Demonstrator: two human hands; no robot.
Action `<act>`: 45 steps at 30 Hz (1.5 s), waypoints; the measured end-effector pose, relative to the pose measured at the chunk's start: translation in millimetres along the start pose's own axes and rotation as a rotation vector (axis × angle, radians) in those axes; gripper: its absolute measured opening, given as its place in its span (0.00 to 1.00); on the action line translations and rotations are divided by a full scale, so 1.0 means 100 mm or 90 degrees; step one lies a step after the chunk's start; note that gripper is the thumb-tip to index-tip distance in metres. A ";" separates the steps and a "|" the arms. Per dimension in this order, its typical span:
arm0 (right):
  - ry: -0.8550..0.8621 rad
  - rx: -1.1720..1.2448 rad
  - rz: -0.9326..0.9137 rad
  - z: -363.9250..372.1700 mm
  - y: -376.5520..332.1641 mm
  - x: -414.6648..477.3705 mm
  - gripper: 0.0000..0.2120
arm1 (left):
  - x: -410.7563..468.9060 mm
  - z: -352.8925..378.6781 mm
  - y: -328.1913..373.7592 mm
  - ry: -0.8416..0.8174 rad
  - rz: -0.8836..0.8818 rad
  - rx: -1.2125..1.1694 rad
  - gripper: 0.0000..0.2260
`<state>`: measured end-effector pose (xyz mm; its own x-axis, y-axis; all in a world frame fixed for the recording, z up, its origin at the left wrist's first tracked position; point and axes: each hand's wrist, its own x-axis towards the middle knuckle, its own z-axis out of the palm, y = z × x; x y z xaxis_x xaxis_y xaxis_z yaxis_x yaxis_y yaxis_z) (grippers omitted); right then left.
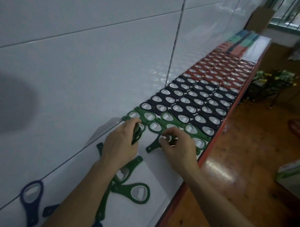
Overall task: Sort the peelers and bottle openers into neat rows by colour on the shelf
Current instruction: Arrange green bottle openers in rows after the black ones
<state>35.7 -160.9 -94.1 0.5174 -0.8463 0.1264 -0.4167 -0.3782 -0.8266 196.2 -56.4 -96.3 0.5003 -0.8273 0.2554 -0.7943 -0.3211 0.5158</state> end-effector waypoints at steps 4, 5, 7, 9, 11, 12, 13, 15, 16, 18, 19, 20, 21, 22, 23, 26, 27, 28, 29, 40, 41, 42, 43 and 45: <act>-0.032 -0.300 -0.094 0.03 -0.05 -0.12 0.15 | 0.00 0.06 -0.03 0.053 0.008 0.032 0.29; -0.050 -0.331 -0.091 0.03 -0.06 -0.15 0.17 | 0.00 0.07 -0.04 0.063 0.011 0.042 0.28; -0.057 -0.336 -0.105 0.03 -0.04 -0.21 0.17 | 0.00 0.09 -0.06 0.076 0.008 0.054 0.25; -0.044 -0.317 -0.175 0.07 0.00 -0.24 0.12 | 0.00 0.10 -0.08 0.078 -0.001 0.050 0.23; -0.056 -0.327 -0.226 0.12 0.05 -0.20 0.09 | -0.01 0.10 -0.07 0.073 -0.003 0.051 0.23; -0.072 -0.323 -0.231 0.13 0.07 -0.17 0.09 | -0.01 0.09 -0.07 0.064 0.002 0.061 0.23; -0.083 -0.315 -0.223 0.14 0.08 -0.15 0.09 | -0.02 0.09 -0.07 0.050 0.009 0.077 0.24; -0.085 -0.297 -0.188 0.14 0.08 -0.11 0.08 | -0.02 0.09 -0.06 0.024 0.017 0.108 0.23; -0.083 -0.292 -0.177 0.14 0.09 -0.10 0.08 | -0.02 0.09 -0.05 0.016 0.016 0.115 0.22; -0.079 -0.290 -0.167 0.16 0.10 -0.11 0.08 | -0.01 0.08 -0.05 0.007 0.012 0.118 0.20; -0.077 -0.291 -0.161 0.16 0.10 -0.11 0.08 | -0.01 0.08 -0.05 0.004 0.012 0.117 0.20; -0.076 -0.290 -0.155 0.16 0.10 -0.11 0.08 | -0.01 0.08 -0.06 -0.001 0.012 0.116 0.20; -0.074 -0.286 -0.148 0.15 0.10 -0.11 0.09 | -0.01 0.08 -0.06 -0.005 0.011 0.117 0.20; -0.074 -0.281 -0.139 0.15 0.09 -0.10 0.09 | -0.01 0.08 -0.06 -0.006 0.009 0.118 0.20; -0.072 -0.278 -0.133 0.14 0.09 -0.10 0.09 | -0.01 0.08 -0.06 -0.009 0.006 0.119 0.19; -0.064 -0.274 -0.128 0.15 0.09 -0.08 0.09 | 0.00 0.08 -0.05 -0.015 -0.002 0.121 0.20; -0.062 -0.273 -0.127 0.16 0.09 -0.07 0.09 | 0.00 0.08 -0.04 -0.018 -0.004 0.122 0.20; -0.061 -0.274 -0.125 0.16 0.09 -0.06 0.09 | 0.00 0.08 -0.05 -0.019 -0.005 0.122 0.21; -0.061 -0.273 -0.123 0.16 0.09 -0.05 0.09 | 0.00 0.09 -0.05 -0.018 -0.003 0.118 0.21; -0.003 0.042 -0.143 0.12 -0.10 -0.06 0.07 | 0.08 -0.20 0.21 0.102 -0.317 -0.674 0.07; -0.032 0.125 -0.123 0.09 -0.17 -0.06 0.08 | 0.09 -0.26 0.27 0.076 -0.392 -0.832 0.05; -0.071 0.204 -0.102 0.06 -0.24 -0.05 0.11 | 0.10 -0.28 0.31 0.048 -0.439 -0.904 0.05; -0.106 0.266 -0.086 0.03 -0.29 -0.04 0.15 | 0.10 -0.29 0.32 0.024 -0.457 -0.909 0.08; -0.151 0.336 -0.067 -0.02 -0.35 0.01 0.20 | 0.08 -0.27 0.35 0.011 -0.433 -0.843 0.12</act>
<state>49.9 -149.1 -63.8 0.7144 -0.6842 0.1468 0.0427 -0.1667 -0.9851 181.8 -62.2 -54.3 0.6496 -0.6853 -0.3293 0.4649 0.0154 0.8852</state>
